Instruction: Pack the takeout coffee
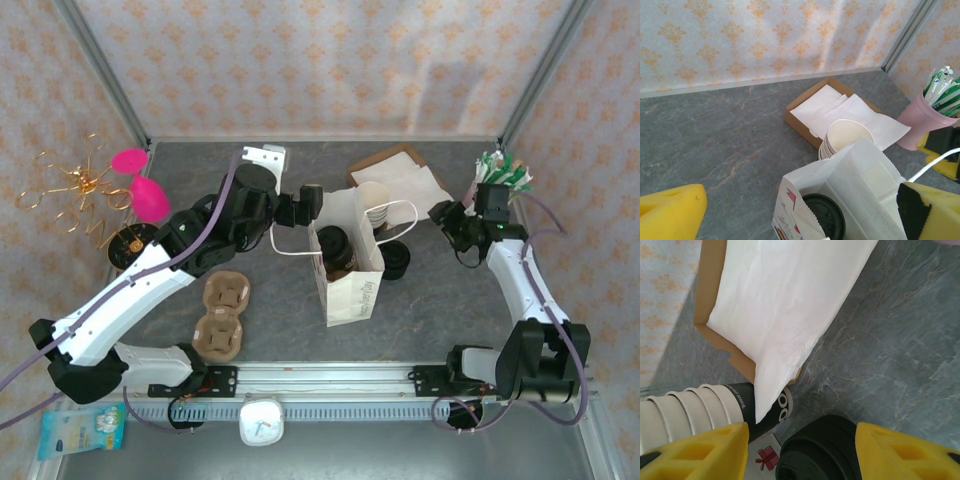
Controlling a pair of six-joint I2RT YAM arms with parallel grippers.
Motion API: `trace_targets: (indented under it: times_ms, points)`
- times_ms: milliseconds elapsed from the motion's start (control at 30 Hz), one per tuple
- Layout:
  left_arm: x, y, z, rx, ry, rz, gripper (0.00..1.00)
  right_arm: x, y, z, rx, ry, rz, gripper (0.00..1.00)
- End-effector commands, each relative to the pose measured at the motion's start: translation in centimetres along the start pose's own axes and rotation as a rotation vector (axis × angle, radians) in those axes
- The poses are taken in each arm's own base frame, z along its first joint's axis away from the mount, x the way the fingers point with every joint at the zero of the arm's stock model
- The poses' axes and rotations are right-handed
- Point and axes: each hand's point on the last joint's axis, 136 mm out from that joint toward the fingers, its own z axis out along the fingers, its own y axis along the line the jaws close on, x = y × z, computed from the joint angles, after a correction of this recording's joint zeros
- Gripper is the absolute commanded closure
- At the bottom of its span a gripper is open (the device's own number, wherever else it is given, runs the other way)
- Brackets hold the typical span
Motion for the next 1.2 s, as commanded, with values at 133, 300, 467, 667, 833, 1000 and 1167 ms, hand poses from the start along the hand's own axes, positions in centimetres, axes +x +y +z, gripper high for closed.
trace_targets:
  times_ms: [133,300,467,667,833,1000,1167]
  points:
    - [-2.2,-0.1,-0.1,0.0,-0.08,-0.013,0.01,-0.7,1.8,3.7,-0.085,-0.03,0.008,0.49]
    - [-2.2,-0.2,0.4,-0.008,-0.076,-0.01,0.01,-0.6,1.0,5.7,-0.058,-0.013,0.032,0.55]
    - [-2.0,-0.2,1.0,-0.023,-0.068,0.003,0.01,-0.7,0.3,6.9,-0.052,-0.024,0.056,0.56]
    - [-2.0,-0.5,1.6,-0.021,-0.055,0.007,0.01,-1.2,0.3,8.1,-0.042,-0.028,0.06,0.56]
    - [-2.1,-0.5,1.5,-0.023,-0.057,0.009,0.01,-1.9,0.4,8.7,-0.041,-0.045,0.063,0.64]
    - [-2.0,-0.5,1.5,-0.025,-0.056,0.01,0.01,-2.6,0.9,8.9,-0.048,-0.062,0.064,0.77]
    - [-2.1,-0.5,1.5,-0.025,-0.056,0.011,0.01,-3.3,1.5,8.6,-0.061,-0.085,0.055,0.85]
